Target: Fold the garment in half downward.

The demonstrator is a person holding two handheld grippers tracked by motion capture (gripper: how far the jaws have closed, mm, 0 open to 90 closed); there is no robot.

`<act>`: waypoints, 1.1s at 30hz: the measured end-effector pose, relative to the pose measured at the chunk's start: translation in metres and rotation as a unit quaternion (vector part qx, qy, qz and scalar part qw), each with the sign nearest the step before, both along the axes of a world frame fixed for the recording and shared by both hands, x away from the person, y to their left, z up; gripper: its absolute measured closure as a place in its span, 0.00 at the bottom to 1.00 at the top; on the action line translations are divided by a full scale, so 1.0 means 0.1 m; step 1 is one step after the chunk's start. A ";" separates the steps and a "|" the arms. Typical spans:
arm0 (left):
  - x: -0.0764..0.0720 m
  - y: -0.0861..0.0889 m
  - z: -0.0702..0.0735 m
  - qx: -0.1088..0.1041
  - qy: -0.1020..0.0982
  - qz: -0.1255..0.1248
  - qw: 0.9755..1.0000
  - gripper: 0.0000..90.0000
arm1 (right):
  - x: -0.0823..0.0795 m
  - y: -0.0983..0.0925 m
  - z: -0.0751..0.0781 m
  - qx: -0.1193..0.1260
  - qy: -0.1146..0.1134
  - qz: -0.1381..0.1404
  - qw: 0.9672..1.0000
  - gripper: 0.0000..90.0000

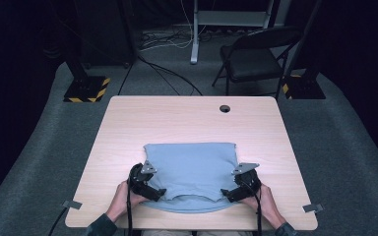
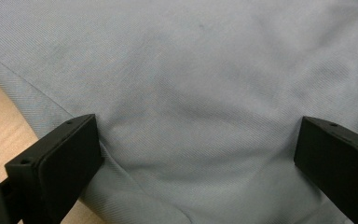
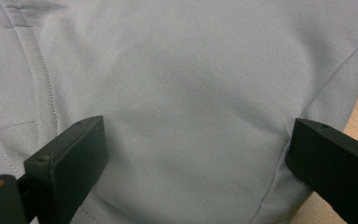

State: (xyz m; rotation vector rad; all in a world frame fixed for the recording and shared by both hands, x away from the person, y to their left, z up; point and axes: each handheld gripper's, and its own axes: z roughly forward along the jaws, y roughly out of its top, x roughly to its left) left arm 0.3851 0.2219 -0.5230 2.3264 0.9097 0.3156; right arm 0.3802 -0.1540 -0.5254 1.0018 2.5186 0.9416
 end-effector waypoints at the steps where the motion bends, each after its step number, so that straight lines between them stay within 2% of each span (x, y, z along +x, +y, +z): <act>1: 0.00 0.00 0.00 -0.001 0.001 0.000 1.000 0.00 | 0.00 0.00 0.00 0.000 0.000 0.000 1.000 0.04; 3: 0.01 0.02 0.03 -0.010 -0.001 0.000 1.000 0.00 | 0.00 0.00 0.01 0.000 0.000 0.004 1.000 0.05; 5: 0.03 0.03 0.07 -0.016 -0.008 -0.001 1.000 0.00 | 0.02 -0.02 0.04 0.010 -0.003 0.007 1.000 0.04; 8: 0.16 0.03 0.20 -0.032 -0.021 -0.005 0.999 0.00 | 0.11 -0.03 0.15 0.020 -0.017 0.007 1.000 0.04; 10: 0.32 0.02 0.24 -0.044 -0.015 -0.007 0.999 0.00 | 0.27 -0.02 0.23 0.028 -0.023 0.009 0.999 0.04; 13: 0.56 -0.01 0.22 -0.051 -0.007 -0.012 0.999 0.00 | 0.54 0.02 0.26 0.032 -0.027 0.012 0.999 0.05; 15: 0.68 -0.03 0.17 -0.054 -0.004 -0.015 0.998 0.00 | 0.68 0.05 0.24 0.040 -0.021 0.021 0.999 0.06; 17: 0.76 -0.05 0.12 -0.052 0.006 -0.021 0.998 0.00 | 0.80 0.08 0.21 0.037 -0.012 0.022 0.999 0.06; 18: 0.76 -0.05 0.12 -0.052 0.006 -0.021 0.998 0.00 | 0.80 0.08 0.21 0.037 -0.012 0.022 0.999 0.06; 20: 0.81 -0.08 0.04 -0.037 0.012 -0.025 0.999 0.00 | 0.91 0.09 0.15 0.033 0.008 0.019 0.999 0.04; 22: 0.81 -0.06 0.03 -0.043 0.008 -0.028 0.999 0.00 | 0.94 0.10 0.09 0.026 0.018 0.017 0.999 0.05; 26: 0.81 -0.03 0.03 -0.046 0.010 -0.032 0.998 0.00 | 0.94 0.10 0.06 0.019 0.011 0.015 1.000 0.05; 28: 0.80 -0.04 0.06 -0.043 0.002 -0.031 0.999 0.00 | 0.94 0.12 0.09 0.012 0.009 0.014 1.000 0.05; 31: 0.81 -0.04 0.09 -0.043 -0.009 -0.028 0.999 0.00 | 0.93 0.12 0.19 0.029 -0.023 0.008 0.999 0.06; 32: 0.83 -0.04 0.09 -0.044 -0.007 -0.025 0.999 0.00 | 0.94 0.12 0.21 0.034 -0.029 0.008 0.999 0.06; 33: 0.85 -0.04 0.08 -0.045 -0.005 -0.022 0.999 0.00 | 0.97 0.14 0.21 0.034 -0.024 0.008 0.999 0.05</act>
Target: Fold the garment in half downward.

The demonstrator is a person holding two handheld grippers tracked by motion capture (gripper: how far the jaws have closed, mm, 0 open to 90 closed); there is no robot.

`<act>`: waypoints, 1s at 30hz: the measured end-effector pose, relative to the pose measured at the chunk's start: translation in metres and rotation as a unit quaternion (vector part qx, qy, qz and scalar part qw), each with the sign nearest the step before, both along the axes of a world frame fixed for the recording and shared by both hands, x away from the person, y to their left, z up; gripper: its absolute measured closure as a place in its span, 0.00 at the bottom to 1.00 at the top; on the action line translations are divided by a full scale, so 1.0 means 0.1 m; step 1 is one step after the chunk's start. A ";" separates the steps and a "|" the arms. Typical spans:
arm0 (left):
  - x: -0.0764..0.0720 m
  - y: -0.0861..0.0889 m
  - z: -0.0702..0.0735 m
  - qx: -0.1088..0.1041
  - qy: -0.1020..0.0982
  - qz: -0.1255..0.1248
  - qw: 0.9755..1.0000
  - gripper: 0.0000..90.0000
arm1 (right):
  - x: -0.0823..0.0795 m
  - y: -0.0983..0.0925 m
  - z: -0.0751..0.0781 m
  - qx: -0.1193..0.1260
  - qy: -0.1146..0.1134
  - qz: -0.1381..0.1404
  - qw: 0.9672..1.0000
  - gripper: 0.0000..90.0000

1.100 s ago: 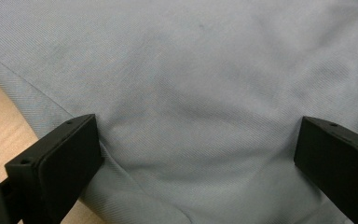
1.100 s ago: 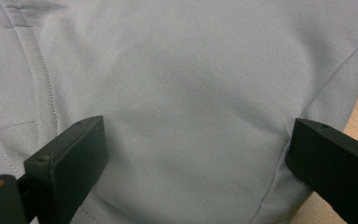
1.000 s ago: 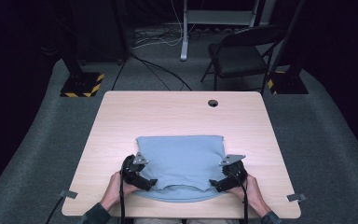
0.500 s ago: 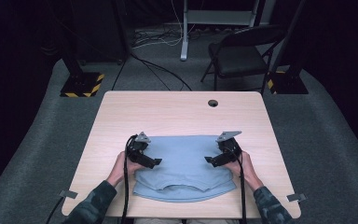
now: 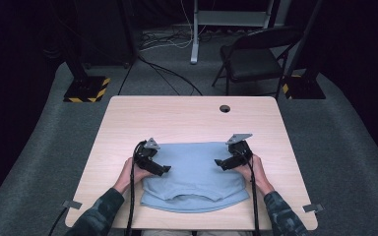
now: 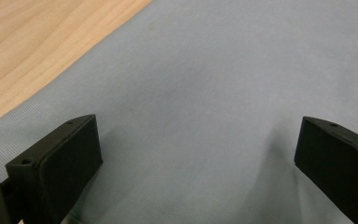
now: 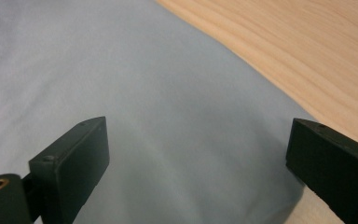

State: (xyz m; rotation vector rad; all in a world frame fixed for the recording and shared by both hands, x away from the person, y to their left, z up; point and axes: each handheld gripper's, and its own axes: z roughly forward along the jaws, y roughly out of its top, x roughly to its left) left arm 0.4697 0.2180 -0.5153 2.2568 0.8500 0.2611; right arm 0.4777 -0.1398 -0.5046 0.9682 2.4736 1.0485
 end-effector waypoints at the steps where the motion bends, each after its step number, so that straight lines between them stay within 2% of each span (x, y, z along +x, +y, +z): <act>1: 0.02 0.00 -0.01 0.000 0.005 0.000 1.000 0.00 | 0.03 0.02 -0.02 -0.005 0.007 0.001 1.000 0.05; 4: 0.04 0.01 -0.05 -0.005 0.009 0.002 1.000 0.00 | 0.11 0.05 -0.15 -0.015 0.032 0.000 0.999 0.05; 5: 0.03 0.01 -0.05 -0.006 0.010 0.002 1.000 0.00 | 0.10 0.04 -0.17 -0.010 0.025 -0.001 1.000 0.05; 10: 0.02 0.02 -0.03 -0.012 0.008 0.007 1.000 0.00 | 0.09 0.05 -0.15 -0.008 0.025 -0.004 1.000 0.05; 15: -0.06 0.14 0.04 -0.026 -0.006 0.035 0.999 0.00 | 0.00 -0.05 -0.05 0.022 0.018 -0.013 1.000 0.05; 19: -0.19 0.30 0.07 -0.034 -0.008 0.066 0.997 0.00 | -0.16 -0.18 0.01 0.030 0.008 -0.025 0.999 0.04; 23: -0.36 0.49 0.05 -0.031 -0.011 0.097 0.995 0.00 | -0.37 -0.37 0.01 0.037 -0.006 -0.045 0.998 0.05; 30: -0.72 0.81 -0.01 -0.036 -0.016 0.152 0.988 0.00 | -0.77 -0.71 -0.13 0.036 -0.018 -0.089 0.995 0.05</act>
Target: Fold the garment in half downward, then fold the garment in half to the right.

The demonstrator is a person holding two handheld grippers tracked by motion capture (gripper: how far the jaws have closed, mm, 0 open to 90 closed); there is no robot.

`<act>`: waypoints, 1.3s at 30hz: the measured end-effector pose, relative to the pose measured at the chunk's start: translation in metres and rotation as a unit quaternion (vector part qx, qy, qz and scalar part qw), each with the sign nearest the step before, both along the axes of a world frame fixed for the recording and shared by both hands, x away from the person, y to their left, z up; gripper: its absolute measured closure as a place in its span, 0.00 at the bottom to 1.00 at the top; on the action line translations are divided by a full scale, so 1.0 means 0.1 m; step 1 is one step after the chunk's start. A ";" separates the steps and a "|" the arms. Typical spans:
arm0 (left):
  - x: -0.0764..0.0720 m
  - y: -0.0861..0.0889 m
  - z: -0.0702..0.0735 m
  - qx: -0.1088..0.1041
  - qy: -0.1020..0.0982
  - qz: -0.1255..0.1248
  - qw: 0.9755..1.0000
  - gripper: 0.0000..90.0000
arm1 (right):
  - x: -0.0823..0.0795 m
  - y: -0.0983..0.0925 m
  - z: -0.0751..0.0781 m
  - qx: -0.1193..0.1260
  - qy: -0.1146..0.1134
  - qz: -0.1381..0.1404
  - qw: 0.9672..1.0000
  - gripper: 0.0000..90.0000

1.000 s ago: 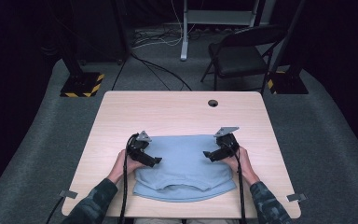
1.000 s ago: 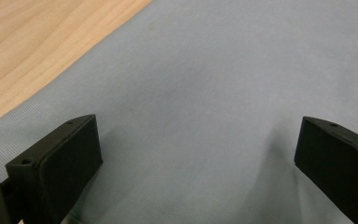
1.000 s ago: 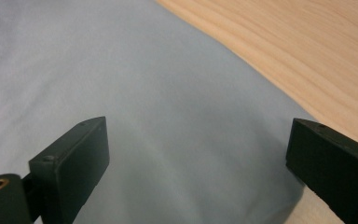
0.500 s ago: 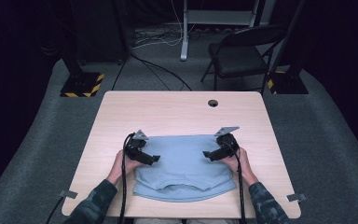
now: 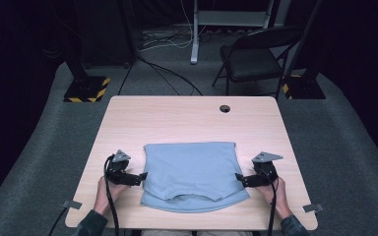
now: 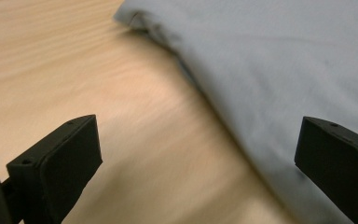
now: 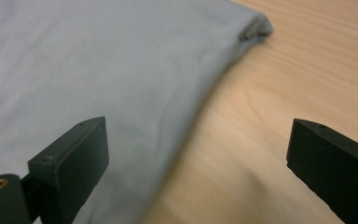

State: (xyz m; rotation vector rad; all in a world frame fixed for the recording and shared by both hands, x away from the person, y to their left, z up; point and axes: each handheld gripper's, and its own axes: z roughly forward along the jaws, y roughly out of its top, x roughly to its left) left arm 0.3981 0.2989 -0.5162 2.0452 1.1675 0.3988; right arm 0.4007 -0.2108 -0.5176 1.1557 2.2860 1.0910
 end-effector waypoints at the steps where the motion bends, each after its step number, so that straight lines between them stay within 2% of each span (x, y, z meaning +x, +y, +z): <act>1: -0.04 0.03 0.00 -0.001 -0.002 0.007 1.000 0.00 | -0.05 -0.03 -0.02 -0.003 0.006 -0.003 1.000 0.05; 7: -0.25 0.15 -0.02 -0.014 -0.009 0.030 0.999 0.00 | -0.31 -0.18 -0.10 -0.006 0.002 -0.025 1.000 0.05; 12: -0.31 0.18 -0.09 -0.012 -0.004 0.036 0.999 0.00 | -0.44 -0.30 -0.12 0.001 -0.004 -0.045 0.999 0.05; 19: -0.30 0.18 -0.14 -0.012 0.003 0.038 0.999 0.00 | -0.49 -0.37 -0.14 -0.001 -0.001 -0.057 0.998 0.05; 26: -0.29 0.19 -0.11 -0.008 -0.006 0.041 0.999 0.00 | -0.49 -0.34 -0.14 -0.014 0.001 -0.055 0.998 0.05; 39: -0.09 0.07 -0.01 0.009 -0.009 0.023 1.000 0.00 | -0.49 -0.23 -0.08 -0.024 0.001 -0.036 0.999 0.05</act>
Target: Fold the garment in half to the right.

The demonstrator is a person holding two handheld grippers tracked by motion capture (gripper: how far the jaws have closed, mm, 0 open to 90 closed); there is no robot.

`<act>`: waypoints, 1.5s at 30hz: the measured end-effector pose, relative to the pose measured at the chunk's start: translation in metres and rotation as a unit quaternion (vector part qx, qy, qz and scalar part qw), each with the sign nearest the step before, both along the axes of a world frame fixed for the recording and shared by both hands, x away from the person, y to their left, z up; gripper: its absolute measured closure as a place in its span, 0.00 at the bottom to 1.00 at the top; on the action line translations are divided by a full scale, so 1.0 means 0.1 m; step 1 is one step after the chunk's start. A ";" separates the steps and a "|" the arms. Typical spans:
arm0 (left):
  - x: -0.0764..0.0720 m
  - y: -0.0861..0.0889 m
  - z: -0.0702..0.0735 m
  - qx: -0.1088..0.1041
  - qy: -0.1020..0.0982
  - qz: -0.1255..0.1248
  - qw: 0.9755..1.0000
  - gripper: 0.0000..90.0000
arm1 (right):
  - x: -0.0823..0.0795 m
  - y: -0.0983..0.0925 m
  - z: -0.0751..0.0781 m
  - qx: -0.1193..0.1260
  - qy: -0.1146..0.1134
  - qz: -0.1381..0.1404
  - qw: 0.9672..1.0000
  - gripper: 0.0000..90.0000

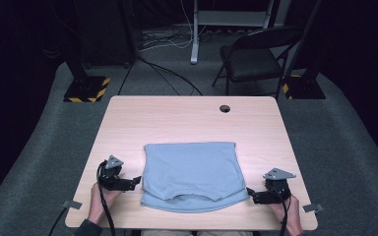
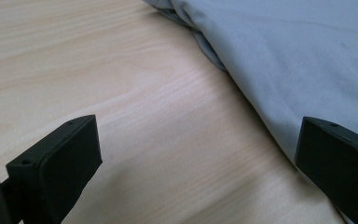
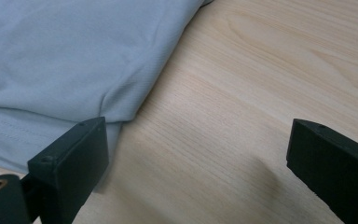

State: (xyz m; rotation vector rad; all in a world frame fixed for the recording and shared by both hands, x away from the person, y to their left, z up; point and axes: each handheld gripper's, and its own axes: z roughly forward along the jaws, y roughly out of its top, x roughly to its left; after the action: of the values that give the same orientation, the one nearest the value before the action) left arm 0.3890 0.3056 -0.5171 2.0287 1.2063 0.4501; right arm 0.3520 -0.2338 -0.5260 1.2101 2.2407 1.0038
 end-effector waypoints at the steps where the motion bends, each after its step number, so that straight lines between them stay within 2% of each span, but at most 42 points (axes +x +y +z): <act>1: 0.02 -0.02 0.01 0.001 0.000 -0.002 1.000 0.00 | 0.00 0.01 0.00 0.001 0.001 0.002 1.000 0.05; 8: 0.19 -0.13 0.03 0.007 0.005 -0.010 1.000 0.00 | 0.01 0.13 0.04 0.003 0.006 0.020 1.000 0.06; 15: 0.40 -0.31 0.06 0.024 0.008 -0.021 0.999 0.00 | 0.05 0.38 0.09 -0.005 0.007 0.050 0.999 0.06; 23: 0.61 -0.54 0.05 0.055 0.019 -0.035 0.998 0.00 | 0.15 0.74 0.11 -0.028 0.005 0.083 0.996 0.07; 26: 0.66 -0.59 0.04 0.062 0.022 -0.034 0.997 0.00 | 0.21 0.86 0.10 -0.040 0.004 0.090 0.995 0.07; 30: 0.72 -0.64 0.02 0.076 0.028 -0.035 0.996 0.00 | 0.32 0.97 0.06 -0.054 0.014 0.093 0.994 0.07; 34: 0.74 -0.67 0.00 0.086 0.030 -0.038 0.995 0.00 | 0.37 0.98 0.03 -0.058 0.022 0.092 0.994 0.07; 45: 0.78 -0.78 -0.01 0.082 0.033 -0.043 0.995 0.00 | 0.35 0.87 0.03 -0.056 0.032 0.086 0.994 0.07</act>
State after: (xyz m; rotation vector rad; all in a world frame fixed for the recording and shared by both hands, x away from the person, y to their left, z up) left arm 0.4673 0.2274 -0.5180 2.2423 1.1489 0.4557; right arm 0.3874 -0.1466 -0.5227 1.0303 2.4493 0.8971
